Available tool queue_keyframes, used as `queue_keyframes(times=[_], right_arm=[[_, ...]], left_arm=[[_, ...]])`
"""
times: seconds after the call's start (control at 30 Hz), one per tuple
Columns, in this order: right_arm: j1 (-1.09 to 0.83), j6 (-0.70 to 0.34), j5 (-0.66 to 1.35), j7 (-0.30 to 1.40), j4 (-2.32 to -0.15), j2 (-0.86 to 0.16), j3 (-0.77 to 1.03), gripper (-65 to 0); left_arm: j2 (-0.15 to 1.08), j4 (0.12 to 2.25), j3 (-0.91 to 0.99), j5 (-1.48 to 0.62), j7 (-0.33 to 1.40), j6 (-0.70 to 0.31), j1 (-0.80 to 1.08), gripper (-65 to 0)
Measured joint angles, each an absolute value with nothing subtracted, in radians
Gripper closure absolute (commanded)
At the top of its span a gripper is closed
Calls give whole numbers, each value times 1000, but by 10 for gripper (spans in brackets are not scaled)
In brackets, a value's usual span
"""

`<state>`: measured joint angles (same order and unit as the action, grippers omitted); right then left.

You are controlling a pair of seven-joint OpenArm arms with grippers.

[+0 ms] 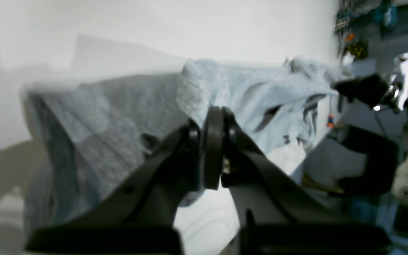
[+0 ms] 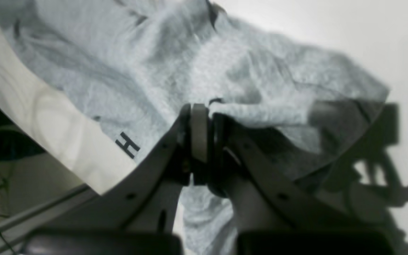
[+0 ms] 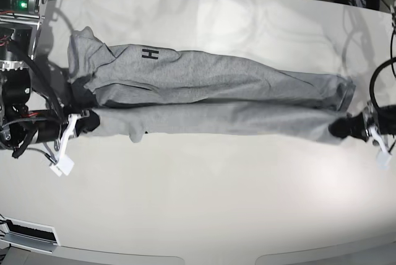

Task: Layout the t-shirt on the table in an organized manner, then fold the t-shirt properly
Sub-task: 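Fold the hem over toward the collar with both grippers, then release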

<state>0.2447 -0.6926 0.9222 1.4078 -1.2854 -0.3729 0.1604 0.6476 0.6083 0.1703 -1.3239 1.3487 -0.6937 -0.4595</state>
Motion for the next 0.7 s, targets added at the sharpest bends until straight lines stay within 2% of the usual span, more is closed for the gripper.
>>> queue_keyframes(times=[0.17,0.47,0.5,0.63,0.7], right_arm=[[212,-693,978,1407,-1285,-404,161,0],[163,-693,978,1407,-1285,-397,161,0],[166,-693,979,1406,-1285,-397,161,-12],[164,-693,980,1407,-1285,-399,161,-99],[164,-693,978,1407,-1285,-402,161,-171]], left_arm=[[699,609,172,-1326,1328,-693,-413,0],[683,609,170,-1320,1241,-692,-356,0],[684,609,170,-1321,1231,-692,-358,-17],[682,609,170,-1320,1231,-692,-354,-249],[683,609,170,-1320,1231,-692,-349,-322]])
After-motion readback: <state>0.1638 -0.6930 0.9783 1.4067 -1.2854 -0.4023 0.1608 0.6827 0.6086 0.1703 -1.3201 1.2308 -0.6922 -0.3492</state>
